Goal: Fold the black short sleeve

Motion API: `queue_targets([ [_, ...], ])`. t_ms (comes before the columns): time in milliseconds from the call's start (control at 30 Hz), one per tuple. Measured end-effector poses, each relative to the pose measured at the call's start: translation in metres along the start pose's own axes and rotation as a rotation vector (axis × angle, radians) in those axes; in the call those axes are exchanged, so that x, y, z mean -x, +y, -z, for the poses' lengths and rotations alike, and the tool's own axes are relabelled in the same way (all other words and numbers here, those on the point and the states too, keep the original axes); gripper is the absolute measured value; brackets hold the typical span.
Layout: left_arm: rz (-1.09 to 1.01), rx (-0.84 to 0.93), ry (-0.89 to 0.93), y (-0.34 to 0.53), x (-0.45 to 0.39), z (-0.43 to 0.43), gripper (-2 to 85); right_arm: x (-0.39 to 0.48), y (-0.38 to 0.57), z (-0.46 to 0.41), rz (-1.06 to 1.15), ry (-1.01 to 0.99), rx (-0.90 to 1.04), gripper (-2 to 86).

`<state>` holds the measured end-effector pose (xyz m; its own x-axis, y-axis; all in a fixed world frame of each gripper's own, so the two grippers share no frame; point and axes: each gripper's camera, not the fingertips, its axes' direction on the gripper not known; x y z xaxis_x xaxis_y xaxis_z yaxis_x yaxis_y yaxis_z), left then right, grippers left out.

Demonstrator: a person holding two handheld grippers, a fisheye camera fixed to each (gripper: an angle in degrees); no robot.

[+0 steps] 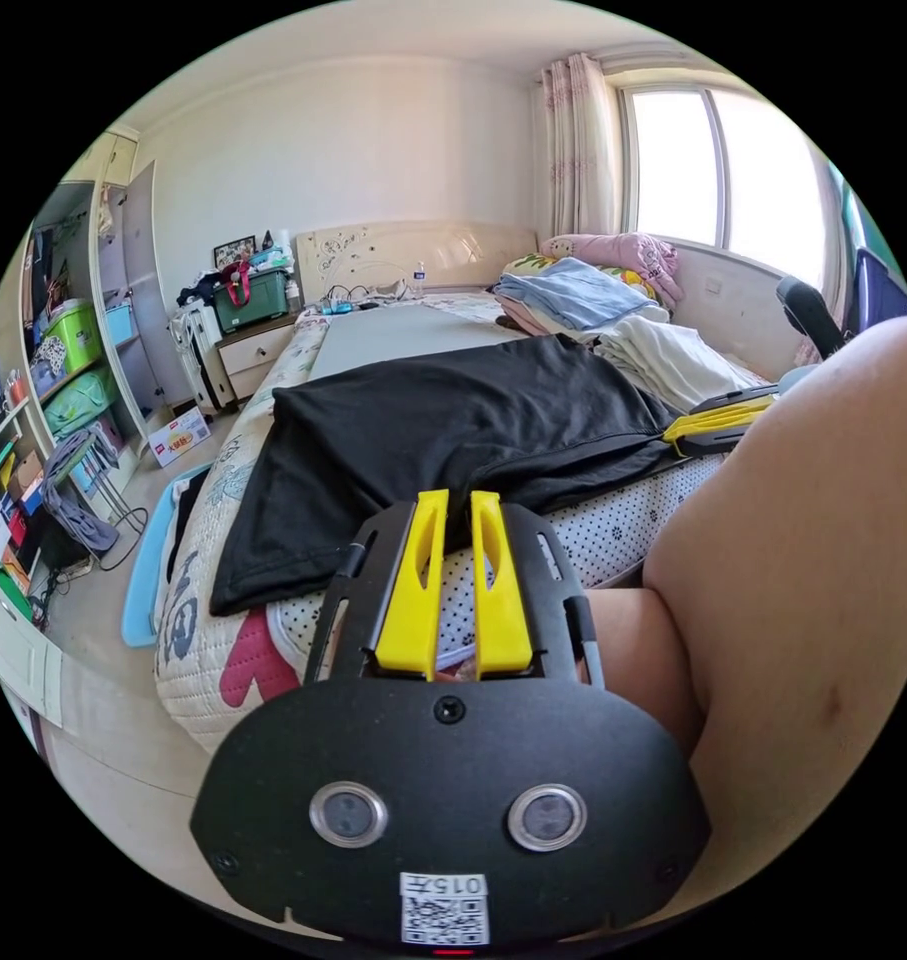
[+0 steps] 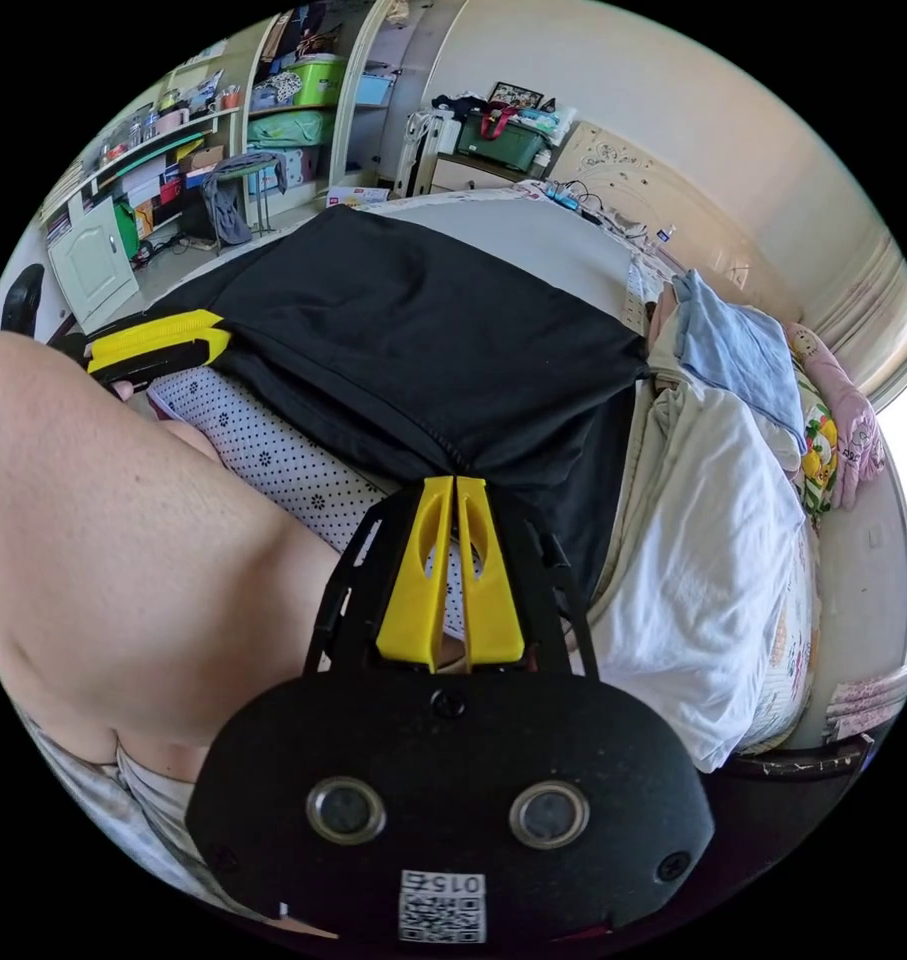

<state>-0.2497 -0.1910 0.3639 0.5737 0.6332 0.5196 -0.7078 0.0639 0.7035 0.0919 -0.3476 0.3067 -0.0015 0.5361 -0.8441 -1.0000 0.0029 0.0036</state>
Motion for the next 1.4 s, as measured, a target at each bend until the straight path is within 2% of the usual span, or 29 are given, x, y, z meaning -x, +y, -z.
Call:
queue_targets([
  [1400, 0.013, -0.002, 0.011, 0.005, 0.018, 0.002, 2.4, 0.062, -0.001, -0.033, -0.055, -0.02, -0.054, -0.2],
])
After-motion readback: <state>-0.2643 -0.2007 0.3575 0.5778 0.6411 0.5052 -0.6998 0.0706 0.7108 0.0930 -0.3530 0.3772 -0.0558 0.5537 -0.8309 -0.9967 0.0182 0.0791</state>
